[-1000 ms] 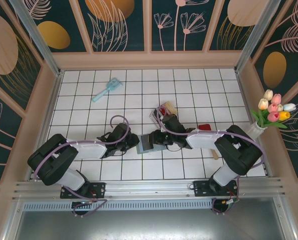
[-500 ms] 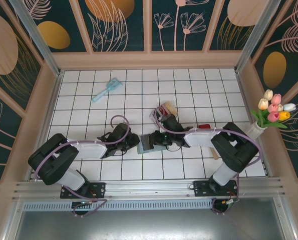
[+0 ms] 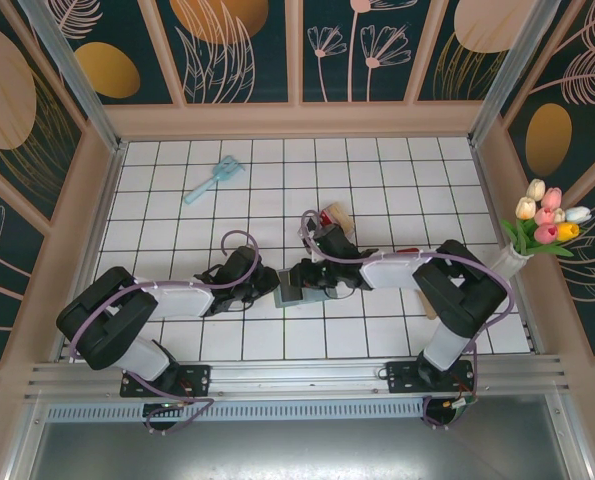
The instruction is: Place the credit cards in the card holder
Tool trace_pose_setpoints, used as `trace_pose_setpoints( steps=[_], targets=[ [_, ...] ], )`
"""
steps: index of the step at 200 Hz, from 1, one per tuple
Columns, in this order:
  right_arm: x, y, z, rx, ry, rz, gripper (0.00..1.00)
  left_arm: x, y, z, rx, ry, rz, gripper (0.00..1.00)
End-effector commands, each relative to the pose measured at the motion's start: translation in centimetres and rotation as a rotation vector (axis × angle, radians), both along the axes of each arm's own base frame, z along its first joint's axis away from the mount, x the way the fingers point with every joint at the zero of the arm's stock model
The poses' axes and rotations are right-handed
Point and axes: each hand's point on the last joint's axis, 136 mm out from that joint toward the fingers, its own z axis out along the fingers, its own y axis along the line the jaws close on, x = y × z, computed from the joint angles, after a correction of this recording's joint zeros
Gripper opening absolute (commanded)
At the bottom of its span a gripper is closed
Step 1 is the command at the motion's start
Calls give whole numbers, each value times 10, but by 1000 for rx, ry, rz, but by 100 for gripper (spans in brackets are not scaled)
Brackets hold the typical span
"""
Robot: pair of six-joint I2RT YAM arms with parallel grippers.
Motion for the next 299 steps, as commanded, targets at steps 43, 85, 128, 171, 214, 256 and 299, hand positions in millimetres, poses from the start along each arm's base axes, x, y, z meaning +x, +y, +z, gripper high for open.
trace_pose_setpoints(
  steps=[43,85,128,171,214,256,299],
  targets=[
    [65,-75,79,-244,-368,-186,28,8,11,21,77,-55,32,40],
    [116,-142,99,-434,-458,-258,35,41,-7,62,83,-173,32,51],
    [158,-167,97,-511,-440,-239,45,86,-55,74,49,-193,-7,60],
    [176,-149,88,-421,-389,-175,51,123,-81,65,40,-172,-11,61],
    [177,-136,81,-398,-365,-131,53,135,-79,46,23,-136,3,61],
    [171,-121,81,-534,-450,-43,54,140,-80,34,-11,-110,-4,59],
    [165,-103,63,-606,-460,26,49,137,-76,18,-25,-80,13,58]
  ],
)
